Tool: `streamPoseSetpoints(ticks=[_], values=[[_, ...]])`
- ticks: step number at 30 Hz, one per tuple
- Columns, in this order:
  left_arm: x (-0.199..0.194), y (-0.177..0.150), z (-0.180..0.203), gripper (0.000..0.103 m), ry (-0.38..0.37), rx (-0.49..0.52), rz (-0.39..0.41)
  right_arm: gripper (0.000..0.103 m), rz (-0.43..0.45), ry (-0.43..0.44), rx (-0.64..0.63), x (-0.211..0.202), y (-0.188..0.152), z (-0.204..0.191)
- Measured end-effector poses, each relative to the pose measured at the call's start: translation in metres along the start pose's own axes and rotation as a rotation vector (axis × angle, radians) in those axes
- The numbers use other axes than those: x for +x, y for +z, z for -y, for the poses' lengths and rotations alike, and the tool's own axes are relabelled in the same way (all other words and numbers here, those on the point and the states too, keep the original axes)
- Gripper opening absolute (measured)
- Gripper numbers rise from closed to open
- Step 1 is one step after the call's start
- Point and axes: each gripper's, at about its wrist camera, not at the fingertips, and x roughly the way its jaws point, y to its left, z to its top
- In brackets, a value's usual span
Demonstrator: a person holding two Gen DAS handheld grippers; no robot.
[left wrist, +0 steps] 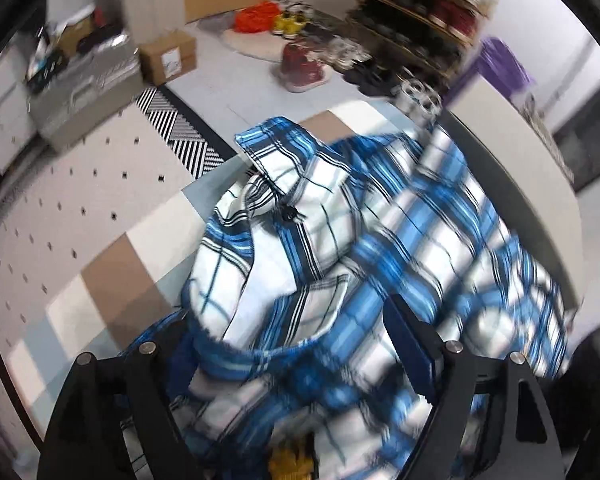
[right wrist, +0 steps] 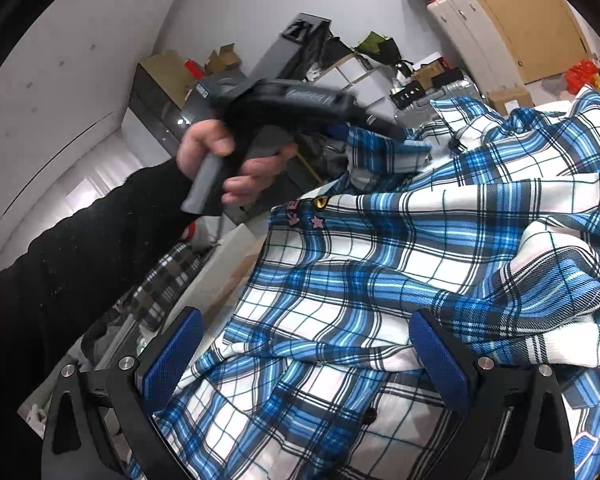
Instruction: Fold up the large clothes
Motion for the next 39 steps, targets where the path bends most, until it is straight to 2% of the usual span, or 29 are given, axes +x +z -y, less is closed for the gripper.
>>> streamPoseSetpoints(ticks=[4,6,9,12,13,14,15,16,17,18,20,23,25,29,32,33,36,38,39], values=[[0.016,0.013,-0.014,0.081,-0.053,-0.111,0.014,0.103,0.010,0.001,0.008,-0.002,0.000,0.002],[0.012,0.022,-0.020,0.081,-0.134,-0.158,0.047,0.103,0.009,0.007,0.016,-0.004,0.002,0.004],[0.005,0.034,-0.015,0.081,-0.226,-0.171,0.089,0.103,0.003,0.021,0.023,-0.003,0.003,0.006],[0.002,0.033,-0.006,0.080,-0.283,-0.151,0.086,0.103,-0.005,0.026,0.015,-0.002,0.004,0.005],[-0.001,0.030,-0.003,0.073,-0.287,-0.131,0.093,0.103,-0.004,0.028,0.012,-0.003,0.004,0.004],[-0.003,0.027,0.000,0.057,-0.283,-0.114,0.104,0.103,-0.003,0.028,0.009,-0.003,0.004,0.003],[-0.005,0.023,0.004,0.048,-0.267,-0.088,0.113,0.103,0.001,0.029,0.008,-0.003,0.003,0.002],[-0.007,0.021,0.005,0.032,-0.242,-0.073,0.113,0.103,0.010,0.031,0.007,-0.005,0.003,0.002],[-0.007,0.019,0.009,0.021,-0.211,-0.057,0.109,0.103,0.022,0.032,0.009,-0.007,0.004,0.002],[-0.006,0.014,0.013,0.017,-0.162,-0.031,0.103,0.103,0.042,0.039,0.012,-0.011,0.004,0.002],[0.002,0.009,0.013,0.012,-0.110,-0.018,0.072,0.103,0.098,0.070,0.024,-0.024,0.006,0.003],[0.009,-0.001,0.013,0.007,-0.050,-0.025,0.060,0.103,0.213,0.056,0.044,-0.050,0.013,0.007],[0.007,-0.008,0.014,0.005,-0.030,-0.026,0.074,0.103,0.262,-0.009,0.065,-0.068,0.029,0.009],[0.005,-0.021,0.021,0.005,-0.013,0.016,0.096,0.103,0.311,-0.199,-0.001,-0.096,0.092,-0.001],[0.006,-0.030,0.021,0.005,-0.037,0.025,0.111,0.103,0.231,-0.382,-0.171,-0.075,0.164,-0.011],[0.006,-0.033,0.021,0.005,-0.046,0.026,0.122,0.103,0.198,-0.416,-0.220,-0.062,0.184,-0.009],[0.007,-0.034,0.019,0.005,-0.058,0.025,0.137,0.103,-0.028,-0.533,-0.299,0.001,0.242,0.015],[0.009,-0.035,0.016,0.005,-0.071,0.019,0.144,0.103,-0.165,-0.560,-0.339,0.040,0.257,0.033],[0.010,-0.036,0.016,0.005,-0.073,0.018,0.148,0.103,-0.269,-0.578,-0.374,0.065,0.259,0.044]])
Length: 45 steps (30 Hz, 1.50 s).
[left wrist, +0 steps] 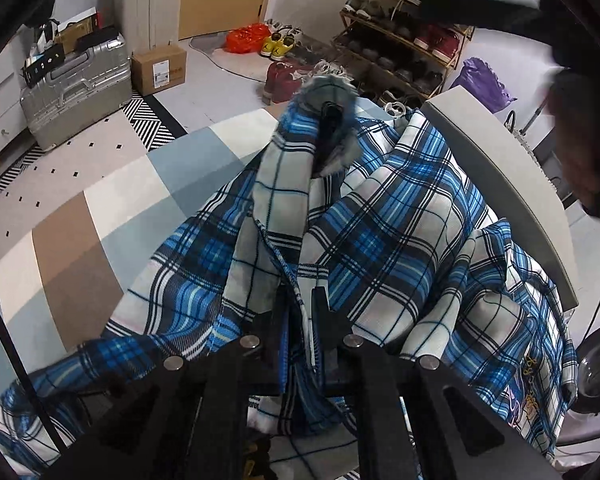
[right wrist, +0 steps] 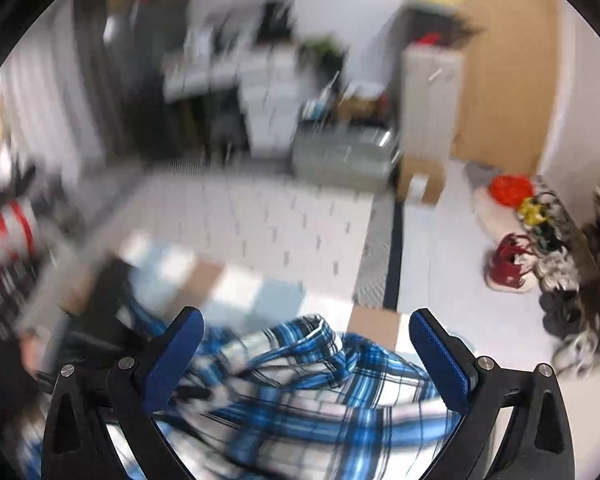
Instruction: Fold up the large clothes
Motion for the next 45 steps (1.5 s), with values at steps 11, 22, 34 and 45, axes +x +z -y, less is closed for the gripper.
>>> streamPoseSetpoints(ticks=[11,22,34,45], values=[[0.002,-0.001,0.002,0.005,0.036,0.012,-0.018,0.067,-0.323,-0.064,-0.165,0.094,-0.047,-0.012],[-0.035,0.011,0.006,0.005,0.309,-0.083,0.045,0.003,-0.112,-0.306,-0.273,0.060,-0.040,-0.043],[-0.138,-0.011,0.054,0.004,0.439,-0.035,0.267,0.001,0.158,-0.280,-0.256,-0.051,-0.043,-0.064],[-0.133,-0.079,0.098,0.007,0.404,0.019,0.299,0.001,0.282,-0.185,-0.197,-0.130,-0.143,-0.118]])
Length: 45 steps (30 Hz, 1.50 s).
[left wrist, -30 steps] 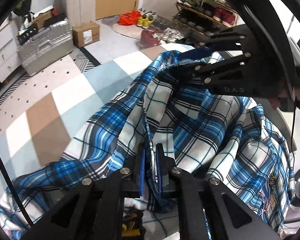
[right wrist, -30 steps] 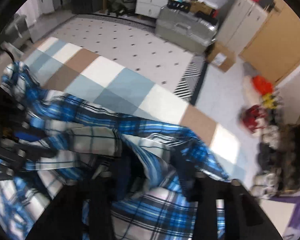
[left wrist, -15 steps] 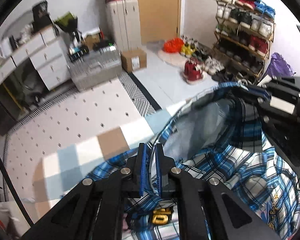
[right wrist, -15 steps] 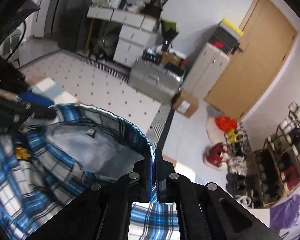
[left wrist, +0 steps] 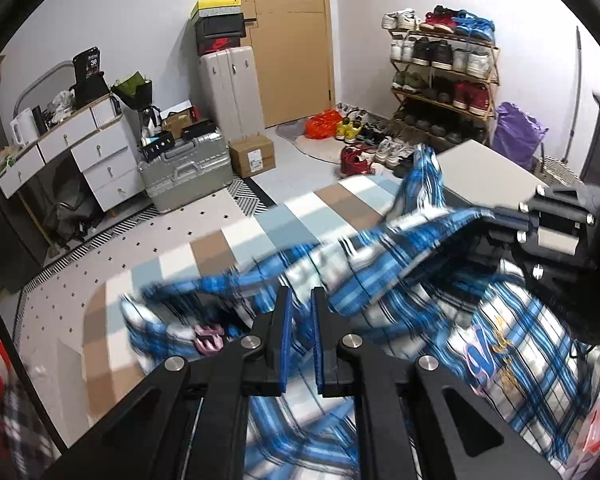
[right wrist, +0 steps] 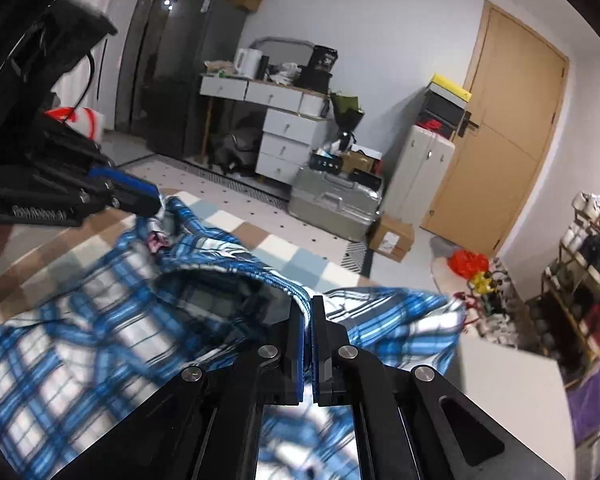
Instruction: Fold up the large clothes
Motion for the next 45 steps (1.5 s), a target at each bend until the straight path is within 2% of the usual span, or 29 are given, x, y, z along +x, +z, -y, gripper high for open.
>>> streamPoseSetpoints(ticks=[1,2,3,4,7,8,10,11,13,16,18,19,20,21,22,23,24,26,30,35,39,45], values=[[0.003,0.000,0.003,0.019,0.017,0.008,-0.021,0.001,0.003,0.002,0.012,-0.004,-0.001,-0.002],[0.011,-0.005,0.007,0.037,0.054,0.019,-0.065,0.001,0.006,0.002,0.021,-0.005,0.000,-0.002],[0.014,-0.006,0.009,0.043,0.081,0.023,-0.085,0.001,0.004,0.006,0.035,-0.005,0.002,-0.001],[0.018,-0.010,0.012,0.047,0.102,0.023,-0.079,0.001,0.004,0.004,0.045,-0.004,0.006,0.000],[0.022,-0.009,0.014,0.050,0.114,0.026,-0.055,0.002,0.004,0.004,0.064,-0.002,0.015,0.003],[0.025,-0.004,0.012,0.060,0.127,0.014,-0.049,0.002,0.006,0.003,0.064,-0.006,0.014,0.001],[0.025,0.002,0.009,0.071,0.156,-0.017,-0.022,0.002,0.012,0.003,0.051,-0.008,0.016,-0.003],[0.024,0.006,0.005,0.077,0.158,-0.034,0.017,0.002,0.015,0.002,0.047,-0.013,0.012,-0.008],[0.032,0.012,-0.001,0.081,0.146,-0.041,0.069,0.002,0.017,0.008,0.046,-0.016,0.011,-0.010],[0.054,0.016,0.000,0.081,0.149,-0.006,0.029,0.002,0.031,0.005,0.050,-0.022,0.010,-0.012],[0.068,0.020,0.000,0.081,0.180,0.032,0.012,0.002,0.031,0.007,0.053,-0.023,0.008,-0.013],[0.071,0.021,-0.002,0.071,0.190,0.047,0.013,0.002,0.033,0.008,0.052,-0.023,0.007,-0.014],[0.073,0.022,-0.003,0.038,0.189,0.054,0.009,0.002,0.033,0.008,0.049,-0.024,0.007,-0.015],[0.074,0.023,-0.006,0.020,0.190,0.053,-0.001,0.002,0.034,0.006,0.047,-0.025,0.005,-0.015],[0.070,0.022,-0.011,0.007,0.173,0.028,-0.011,0.002,0.035,0.007,0.048,-0.026,0.004,-0.015],[0.061,0.019,-0.010,0.003,0.154,0.006,-0.005,0.002,0.030,0.014,0.048,-0.027,0.003,-0.015],[0.053,0.019,-0.014,0.003,0.148,-0.006,0.010,0.002,0.029,0.011,0.046,-0.028,0.001,-0.015],[0.032,0.004,0.001,0.003,0.167,0.002,0.033,0.002,0.034,0.007,0.036,-0.032,-0.003,-0.016],[0.000,-0.028,0.024,0.003,0.135,0.044,0.038,0.002,0.036,0.015,0.040,-0.044,-0.022,-0.022],[0.006,-0.067,0.045,0.003,0.086,0.045,-0.051,0.002,0.005,0.051,0.060,-0.061,-0.063,-0.039],[0.018,-0.097,0.069,0.003,0.086,0.046,-0.101,0.002,-0.091,0.090,0.158,-0.056,-0.104,-0.048],[0.033,-0.099,0.068,0.003,0.004,-0.030,-0.194,0.005,-0.252,0.163,0.338,-0.042,-0.148,-0.040]])
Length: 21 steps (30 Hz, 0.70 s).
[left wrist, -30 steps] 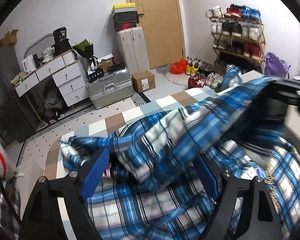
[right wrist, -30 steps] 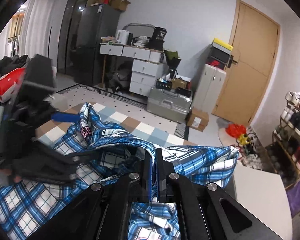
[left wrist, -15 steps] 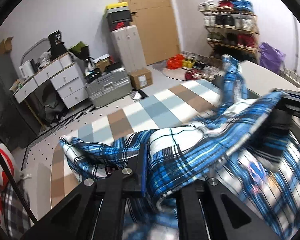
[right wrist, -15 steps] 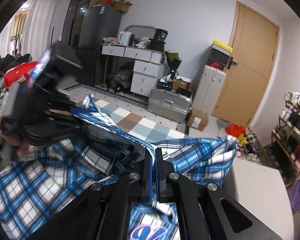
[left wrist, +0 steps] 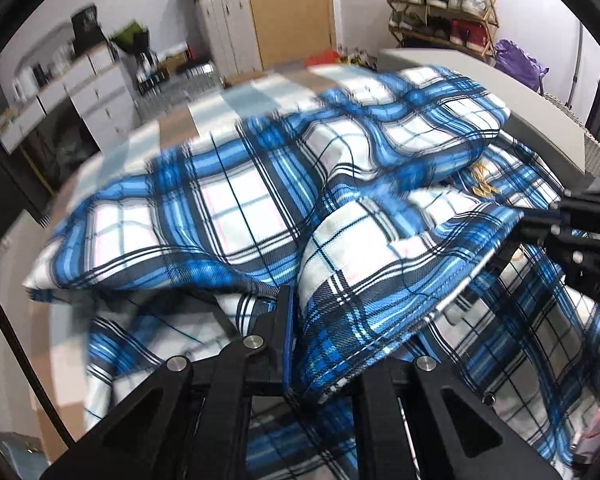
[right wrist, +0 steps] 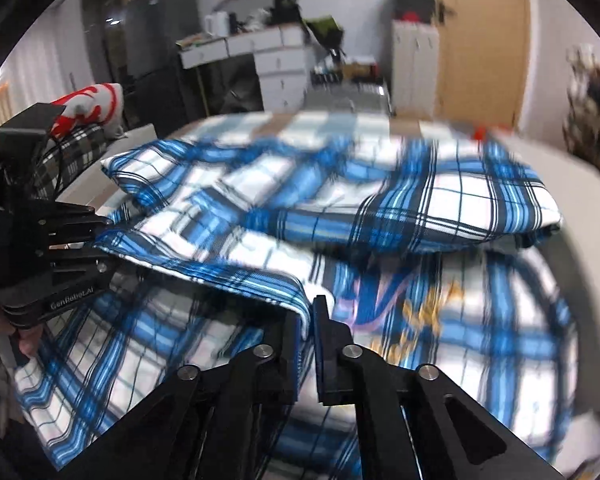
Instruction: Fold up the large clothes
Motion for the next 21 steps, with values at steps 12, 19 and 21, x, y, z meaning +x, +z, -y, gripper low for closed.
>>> streamPoseSetpoints(ticks=[12,19,21], values=[[0.002,0.005,0.015,0.041,-0.196,0.048,-0.018,0.073,-0.078,-0.001,0.163,-0.029,-0.006,0.042],[-0.035,0.025,-0.012,0.046,-0.380,-0.003,-0.011,0.087,0.077,-0.003,0.125,-0.060,0.050,0.053],[-0.050,0.040,-0.048,0.047,-0.395,-0.119,0.019,0.090,0.088,-0.009,0.069,-0.051,0.076,0.046]])
